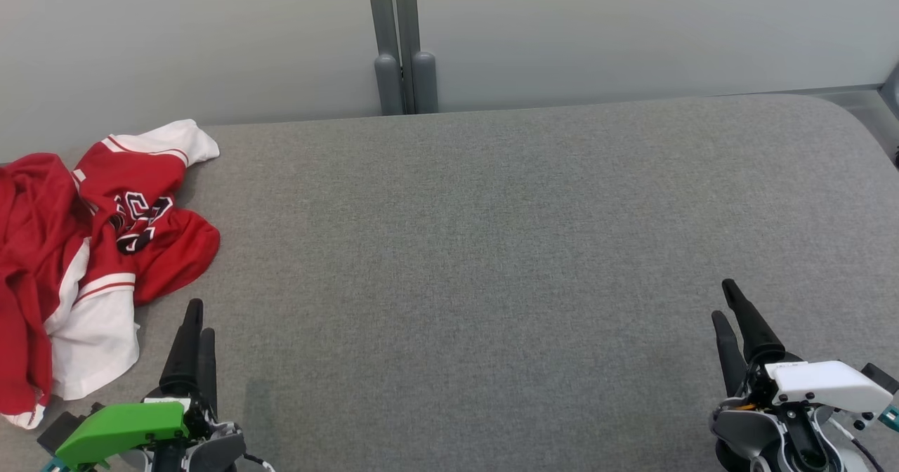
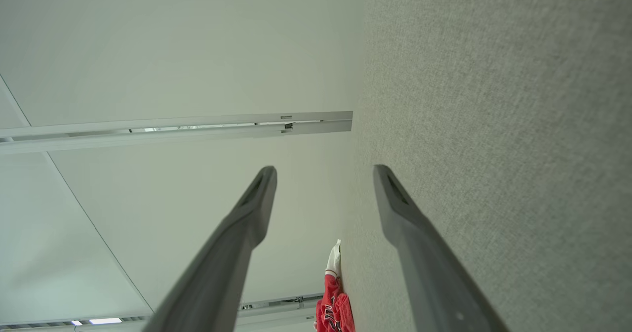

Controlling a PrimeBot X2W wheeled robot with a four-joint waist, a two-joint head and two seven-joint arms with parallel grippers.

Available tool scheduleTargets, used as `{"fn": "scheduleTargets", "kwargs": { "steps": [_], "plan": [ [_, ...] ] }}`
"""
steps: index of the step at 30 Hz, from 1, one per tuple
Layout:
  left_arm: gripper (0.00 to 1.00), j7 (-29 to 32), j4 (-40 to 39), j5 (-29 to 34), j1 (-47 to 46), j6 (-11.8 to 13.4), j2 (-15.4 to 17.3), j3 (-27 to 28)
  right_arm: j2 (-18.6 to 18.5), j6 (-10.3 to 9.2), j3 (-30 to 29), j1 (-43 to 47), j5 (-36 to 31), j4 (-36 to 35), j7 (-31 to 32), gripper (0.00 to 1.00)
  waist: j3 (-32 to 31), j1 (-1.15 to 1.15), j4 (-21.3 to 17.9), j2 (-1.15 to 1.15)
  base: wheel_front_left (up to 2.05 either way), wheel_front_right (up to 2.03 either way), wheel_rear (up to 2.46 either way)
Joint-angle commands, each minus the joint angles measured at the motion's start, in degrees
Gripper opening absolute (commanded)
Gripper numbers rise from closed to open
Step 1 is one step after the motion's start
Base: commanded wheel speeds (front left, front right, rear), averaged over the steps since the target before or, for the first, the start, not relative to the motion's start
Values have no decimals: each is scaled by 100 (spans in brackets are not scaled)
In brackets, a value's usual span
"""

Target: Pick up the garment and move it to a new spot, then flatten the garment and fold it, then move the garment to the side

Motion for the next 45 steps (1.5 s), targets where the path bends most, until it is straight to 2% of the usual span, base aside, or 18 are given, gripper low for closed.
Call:
{"fn": "scheduleTargets", "kwargs": {
  "steps": [1,7,11,13,21,45],
  "plan": [
    [100,-67,-116,149,-65,2,23,-43,-79,1,51,-52,-164,-133,-73,100,-2,0,3,0,0,0,0],
    [100,-228,-211,728,-34,52,27,-142,-157,2,111,2,-1021,-285,-236,100,-9,0,21,0,0,0,0],
    [100,-329,-271,1341,-4,118,30,-248,-169,2,126,49,-1756,-461,-338,100,-13,0,39,0,0,0,0],
    [100,-406,-285,1885,12,162,33,-339,-161,2,131,94,-2273,-580,-415,100,-14,0,51,0,0,0,0],
    [100,-590,-268,3021,66,291,57,-541,-183,2,169,185,-3425,-765,-599,100,-28,0,63,0,0,0,0],
    [100,-1063,-455,5208,200,349,236,-959,-370,3,269,371,-5602,-974,-1074,100,-56,0,94,0,0,0,0]
  ]
}}
